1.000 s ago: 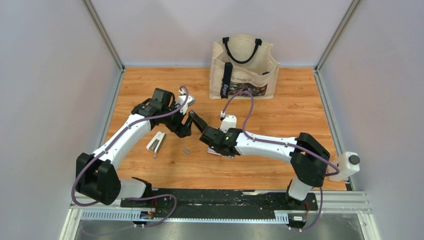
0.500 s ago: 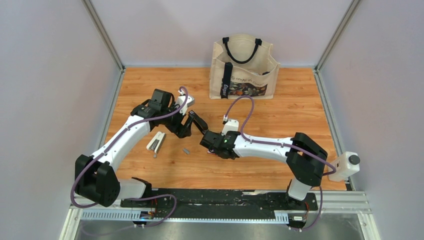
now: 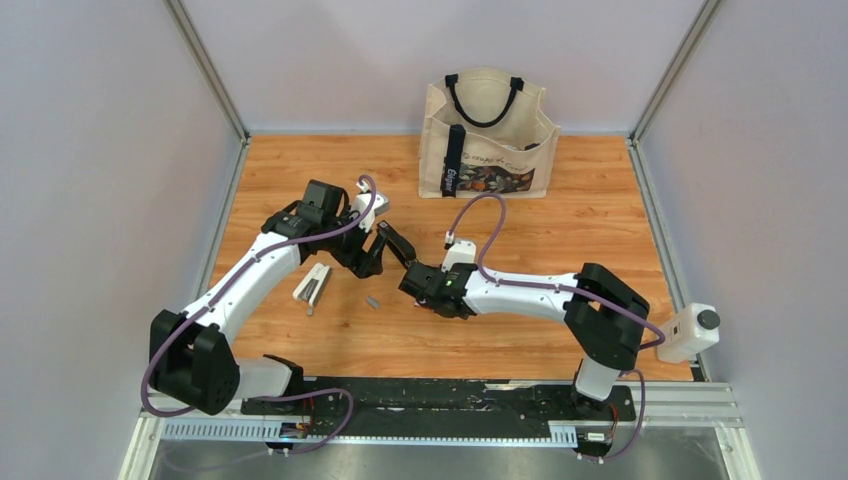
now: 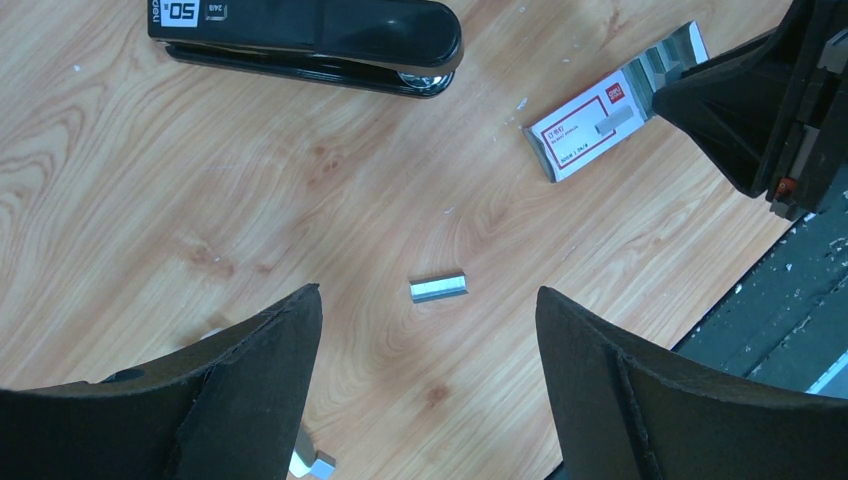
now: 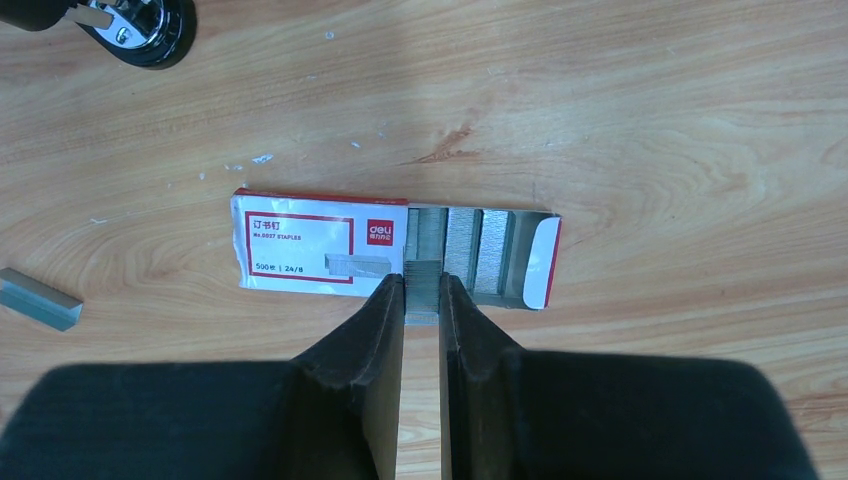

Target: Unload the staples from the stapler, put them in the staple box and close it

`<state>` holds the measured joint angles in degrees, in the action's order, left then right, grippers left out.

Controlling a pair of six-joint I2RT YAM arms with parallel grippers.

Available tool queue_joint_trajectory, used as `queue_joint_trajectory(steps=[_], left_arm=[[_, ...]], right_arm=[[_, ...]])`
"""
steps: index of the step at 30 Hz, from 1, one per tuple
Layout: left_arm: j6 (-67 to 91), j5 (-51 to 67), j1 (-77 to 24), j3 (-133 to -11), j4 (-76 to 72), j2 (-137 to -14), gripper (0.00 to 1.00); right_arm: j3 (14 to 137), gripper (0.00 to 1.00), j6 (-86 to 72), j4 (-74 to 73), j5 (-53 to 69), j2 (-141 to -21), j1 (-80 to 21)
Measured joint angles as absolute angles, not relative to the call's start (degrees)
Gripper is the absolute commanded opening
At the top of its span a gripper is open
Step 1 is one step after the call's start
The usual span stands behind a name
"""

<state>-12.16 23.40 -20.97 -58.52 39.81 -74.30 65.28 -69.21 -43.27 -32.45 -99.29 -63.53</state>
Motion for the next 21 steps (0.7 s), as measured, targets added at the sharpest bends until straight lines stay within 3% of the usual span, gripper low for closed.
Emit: queue_joint_trajectory(steps=[21], left_arm=[[-12.16, 23.62, -20.97, -58.43, 39.79, -74.17, 0.86]], right_arm=[[63.40, 0.17, -69.21, -40.95, -31.77, -100.12, -62.43]])
